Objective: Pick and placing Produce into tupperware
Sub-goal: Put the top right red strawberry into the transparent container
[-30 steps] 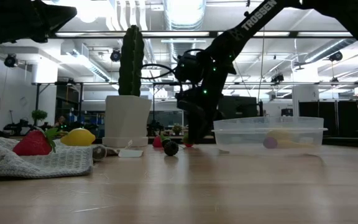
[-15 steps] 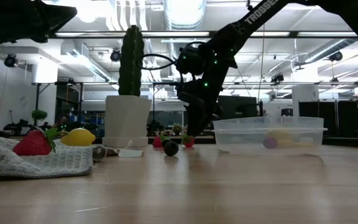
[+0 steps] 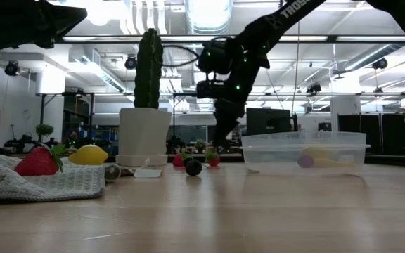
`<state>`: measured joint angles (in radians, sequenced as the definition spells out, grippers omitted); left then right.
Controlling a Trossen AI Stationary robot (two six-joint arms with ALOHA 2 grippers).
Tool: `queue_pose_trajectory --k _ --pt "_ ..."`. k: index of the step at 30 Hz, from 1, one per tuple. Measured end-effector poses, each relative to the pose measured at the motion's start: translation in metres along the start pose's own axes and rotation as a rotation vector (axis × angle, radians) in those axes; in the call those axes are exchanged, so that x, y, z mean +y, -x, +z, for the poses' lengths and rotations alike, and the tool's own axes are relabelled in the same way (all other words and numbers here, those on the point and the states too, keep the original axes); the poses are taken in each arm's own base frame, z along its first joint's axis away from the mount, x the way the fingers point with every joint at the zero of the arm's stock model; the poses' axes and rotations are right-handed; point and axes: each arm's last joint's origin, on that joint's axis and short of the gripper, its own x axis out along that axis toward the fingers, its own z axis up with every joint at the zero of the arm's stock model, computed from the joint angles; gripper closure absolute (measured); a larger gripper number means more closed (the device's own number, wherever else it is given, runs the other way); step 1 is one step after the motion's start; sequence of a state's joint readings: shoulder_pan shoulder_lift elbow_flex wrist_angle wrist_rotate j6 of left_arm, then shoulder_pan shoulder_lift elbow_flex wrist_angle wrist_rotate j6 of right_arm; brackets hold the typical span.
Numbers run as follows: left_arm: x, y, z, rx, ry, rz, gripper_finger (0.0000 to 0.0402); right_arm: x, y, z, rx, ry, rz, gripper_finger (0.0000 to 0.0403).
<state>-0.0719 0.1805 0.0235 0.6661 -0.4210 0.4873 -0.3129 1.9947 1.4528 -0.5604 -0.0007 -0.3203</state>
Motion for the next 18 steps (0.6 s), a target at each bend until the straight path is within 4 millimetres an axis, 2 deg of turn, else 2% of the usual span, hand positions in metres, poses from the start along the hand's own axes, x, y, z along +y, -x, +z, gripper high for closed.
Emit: queue_pose_trajectory --k 4,9,18 --pt "0.000 0.000 0.000 0.000 0.000 -0.001 0.0345 0.006 0.004 0.008 -0.060 0.143 -0.011 0.0271" --pt "0.000 0.000 0.000 0.001 0.000 -0.001 0.0345 0.004 -0.005 0.010 -0.086 0.267 -0.033 0.0268" --pt "0.000 0.000 0.000 0.004 -0.002 -0.002 0.0345 -0.014 -0.009 0.004 -0.091 0.245 -0.057 0.0276"
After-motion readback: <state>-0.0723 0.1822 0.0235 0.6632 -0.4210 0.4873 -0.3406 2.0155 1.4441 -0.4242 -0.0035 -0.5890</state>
